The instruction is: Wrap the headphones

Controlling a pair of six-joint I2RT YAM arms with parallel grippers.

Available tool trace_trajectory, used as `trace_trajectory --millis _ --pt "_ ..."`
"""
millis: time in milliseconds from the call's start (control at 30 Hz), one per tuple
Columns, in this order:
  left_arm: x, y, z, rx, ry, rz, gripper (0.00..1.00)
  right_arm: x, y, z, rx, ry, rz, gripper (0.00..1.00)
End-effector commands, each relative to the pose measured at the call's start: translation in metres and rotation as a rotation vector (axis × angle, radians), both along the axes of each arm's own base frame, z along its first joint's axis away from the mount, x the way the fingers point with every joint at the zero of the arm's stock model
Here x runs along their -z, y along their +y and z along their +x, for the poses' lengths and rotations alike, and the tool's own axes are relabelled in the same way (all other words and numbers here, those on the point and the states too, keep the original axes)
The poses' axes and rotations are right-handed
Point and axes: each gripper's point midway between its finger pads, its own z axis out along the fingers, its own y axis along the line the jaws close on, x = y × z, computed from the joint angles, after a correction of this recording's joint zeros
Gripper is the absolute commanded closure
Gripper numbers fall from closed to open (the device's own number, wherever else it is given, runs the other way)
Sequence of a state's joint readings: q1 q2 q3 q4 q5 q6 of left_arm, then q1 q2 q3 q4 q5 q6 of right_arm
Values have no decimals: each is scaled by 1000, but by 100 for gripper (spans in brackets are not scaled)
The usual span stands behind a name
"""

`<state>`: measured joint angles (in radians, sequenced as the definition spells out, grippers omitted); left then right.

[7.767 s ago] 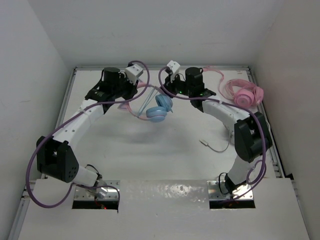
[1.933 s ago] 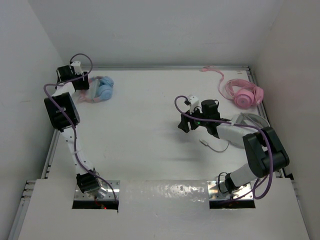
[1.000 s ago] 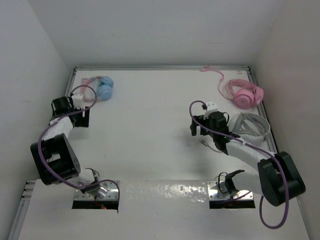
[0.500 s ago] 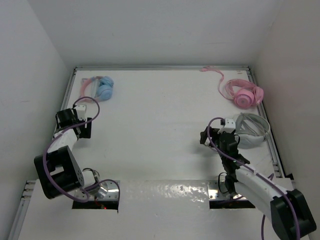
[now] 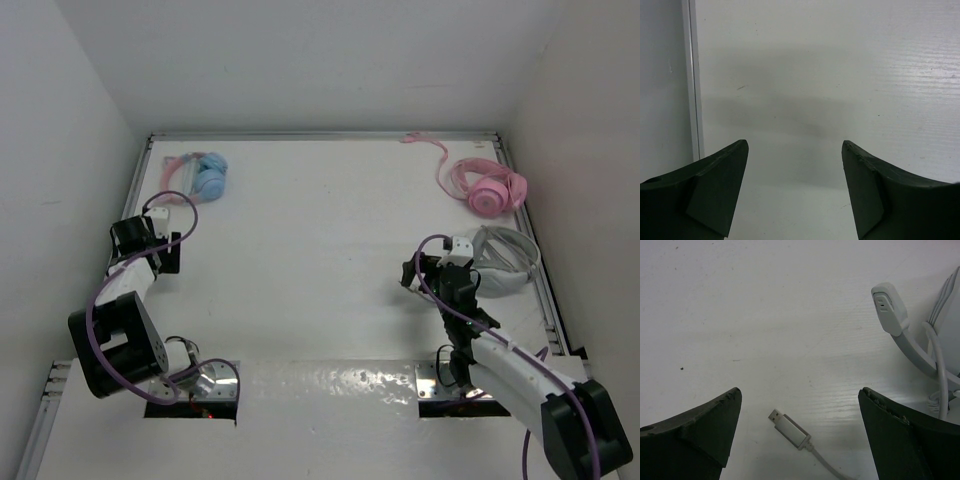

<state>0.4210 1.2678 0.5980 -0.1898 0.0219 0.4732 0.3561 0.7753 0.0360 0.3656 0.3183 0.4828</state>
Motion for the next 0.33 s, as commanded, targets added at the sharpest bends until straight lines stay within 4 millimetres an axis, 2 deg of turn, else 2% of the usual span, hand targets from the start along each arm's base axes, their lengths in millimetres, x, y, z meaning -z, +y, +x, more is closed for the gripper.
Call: trace_trajectory --millis 0,300 --pt "-9 5 8 -12 -50 18 27 -3 -2 2 17 -28 4 2" --pt "-8 3 8 2 -43 10 27 -4 -2 3 18 -28 3 1"
